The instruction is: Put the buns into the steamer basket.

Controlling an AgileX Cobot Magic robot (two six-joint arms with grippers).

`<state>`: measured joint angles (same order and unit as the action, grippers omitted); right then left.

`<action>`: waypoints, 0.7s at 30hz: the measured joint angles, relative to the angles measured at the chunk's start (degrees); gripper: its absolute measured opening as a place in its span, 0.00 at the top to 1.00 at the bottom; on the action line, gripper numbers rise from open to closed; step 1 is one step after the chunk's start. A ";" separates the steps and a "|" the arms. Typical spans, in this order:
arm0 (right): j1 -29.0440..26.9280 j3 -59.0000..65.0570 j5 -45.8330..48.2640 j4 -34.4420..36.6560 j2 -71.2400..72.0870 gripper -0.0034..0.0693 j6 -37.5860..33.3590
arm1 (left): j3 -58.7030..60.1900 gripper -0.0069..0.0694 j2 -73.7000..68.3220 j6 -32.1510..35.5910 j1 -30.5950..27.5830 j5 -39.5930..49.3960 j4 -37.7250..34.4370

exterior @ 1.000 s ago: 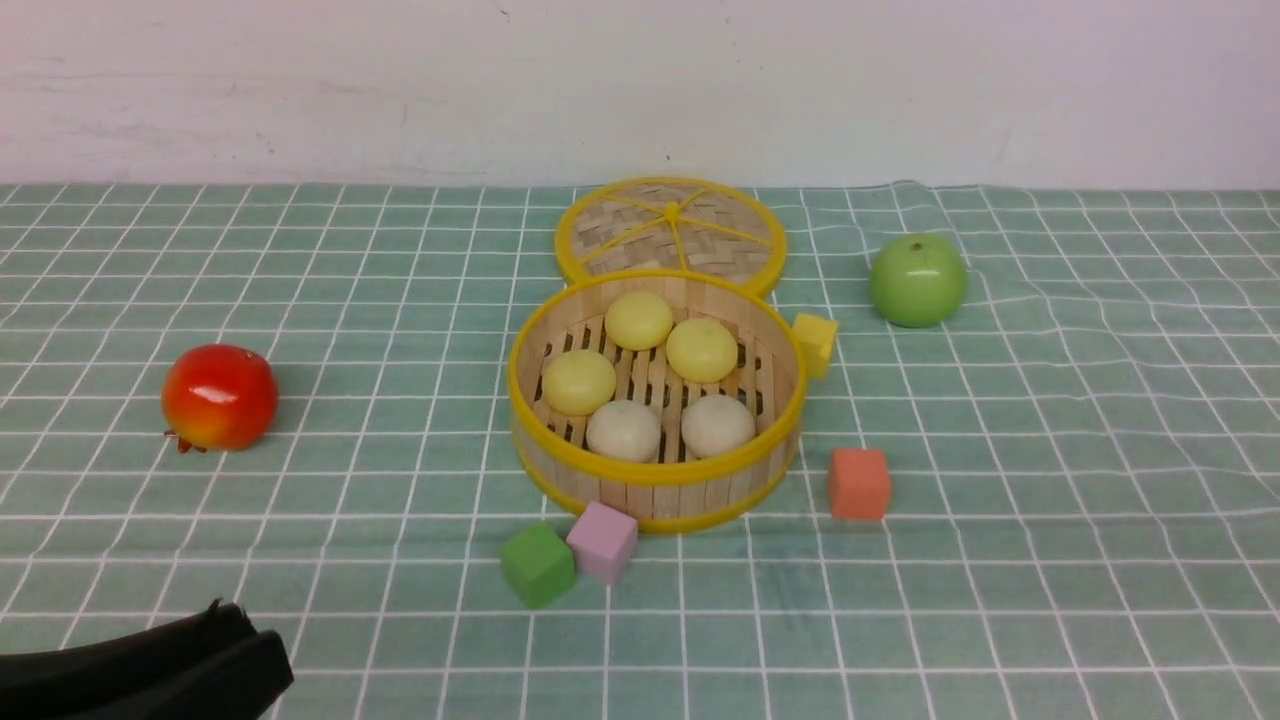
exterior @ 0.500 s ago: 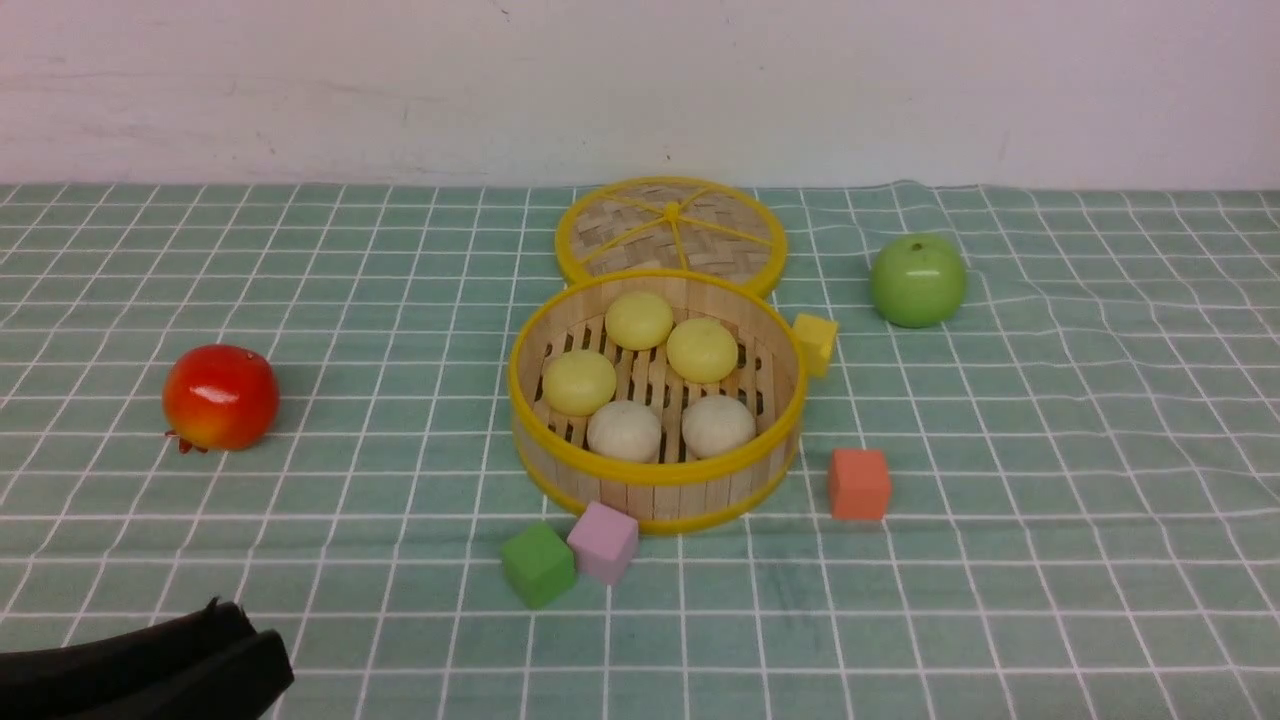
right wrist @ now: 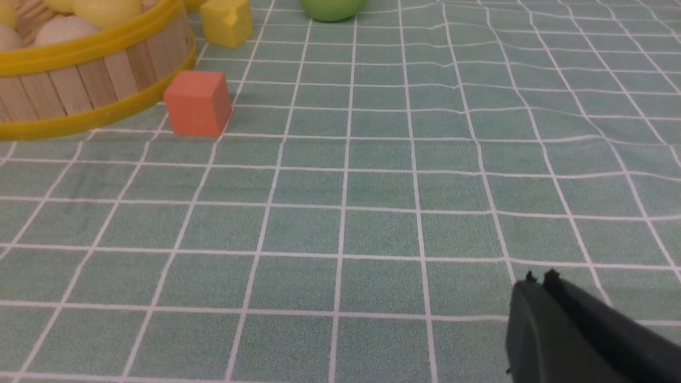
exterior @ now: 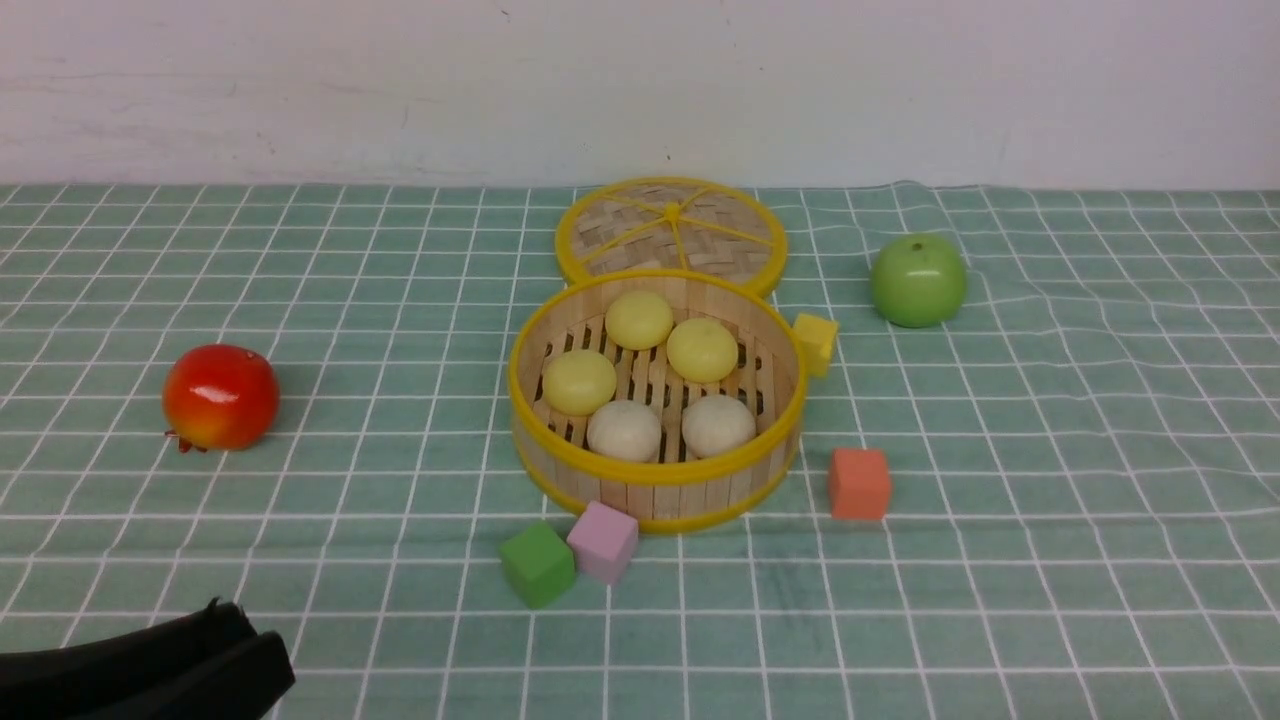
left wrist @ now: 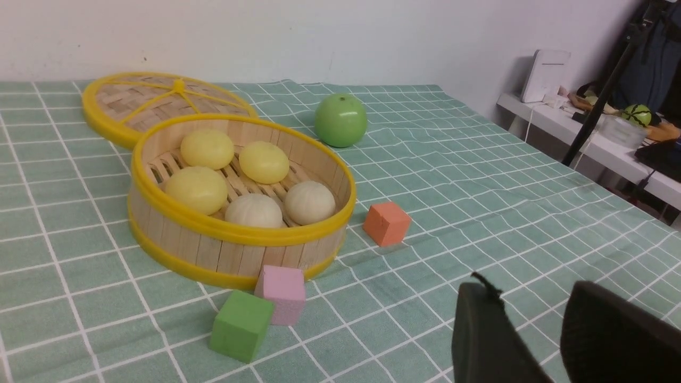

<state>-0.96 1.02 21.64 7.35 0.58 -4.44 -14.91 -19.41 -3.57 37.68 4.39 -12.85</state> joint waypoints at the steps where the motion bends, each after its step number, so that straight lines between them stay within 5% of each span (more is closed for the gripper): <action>1: 0.00 0.00 0.00 0.02 0.00 0.98 0.00 | 0.00 0.62 0.00 0.00 0.00 0.00 0.00; 21: 0.00 0.00 0.03 0.02 0.00 0.95 -0.04 | 0.00 0.60 0.00 0.00 0.00 0.00 0.00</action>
<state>-0.96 1.02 21.67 7.36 0.58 -4.49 -14.91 -19.41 -3.57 37.68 4.39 -12.85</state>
